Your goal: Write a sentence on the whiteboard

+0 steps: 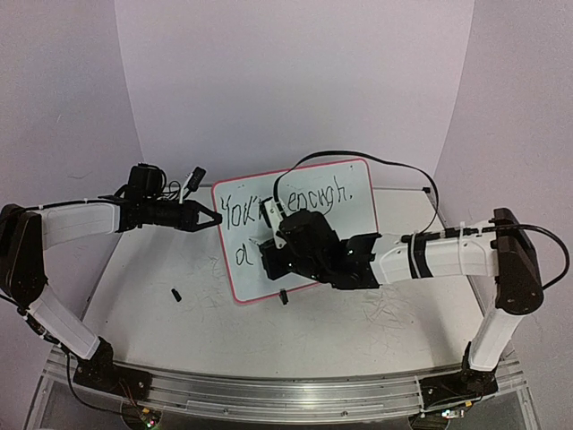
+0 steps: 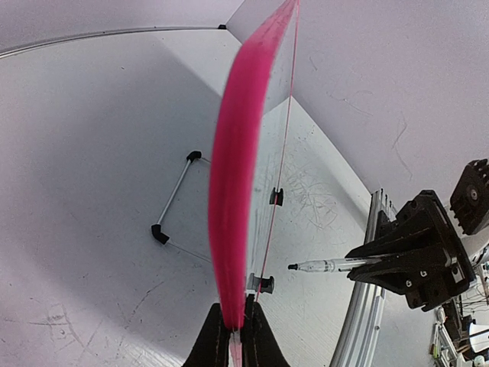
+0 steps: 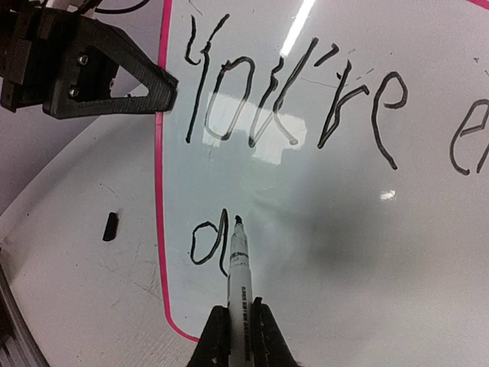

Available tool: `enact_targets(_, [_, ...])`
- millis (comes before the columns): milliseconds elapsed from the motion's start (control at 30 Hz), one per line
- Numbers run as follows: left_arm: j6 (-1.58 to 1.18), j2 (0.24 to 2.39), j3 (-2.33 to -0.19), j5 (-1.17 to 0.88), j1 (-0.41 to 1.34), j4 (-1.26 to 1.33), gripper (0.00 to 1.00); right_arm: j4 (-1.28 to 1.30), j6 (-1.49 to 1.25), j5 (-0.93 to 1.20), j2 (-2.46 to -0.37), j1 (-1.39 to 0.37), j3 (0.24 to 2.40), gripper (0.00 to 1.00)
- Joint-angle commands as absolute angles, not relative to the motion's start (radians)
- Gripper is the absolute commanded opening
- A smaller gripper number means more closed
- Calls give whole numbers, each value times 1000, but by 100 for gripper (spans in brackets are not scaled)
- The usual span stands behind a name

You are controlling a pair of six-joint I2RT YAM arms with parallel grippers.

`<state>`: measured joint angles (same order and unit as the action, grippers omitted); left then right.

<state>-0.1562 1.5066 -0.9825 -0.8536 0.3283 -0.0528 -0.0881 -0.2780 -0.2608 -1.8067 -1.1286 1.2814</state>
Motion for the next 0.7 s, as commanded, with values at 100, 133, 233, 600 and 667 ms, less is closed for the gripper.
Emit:
enact_targets(100, [-121, 1500, -1010, -861, 347, -48, 0, -117, -257, -329, -1862, -1122, 1370, 0])
enact_targets(133, [-120, 1499, -1009, -862, 347, -49, 0, -116, -258, -327, -1866, -1120, 1373, 0])
enact_targets(233, [-119, 1500, -1008, -861, 347, -49, 0, -114, -263, -328, -1881, -1119, 1377, 0])
enact_targets(600, [-117, 1496, -1010, -858, 347, -51, 0, -61, -296, -315, -1877, -1120, 1343, 0])
enact_targets(667, [-117, 1496, -1010, -859, 347, -51, 0, -57, -306, -307, -1873, -1123, 1329, 0])
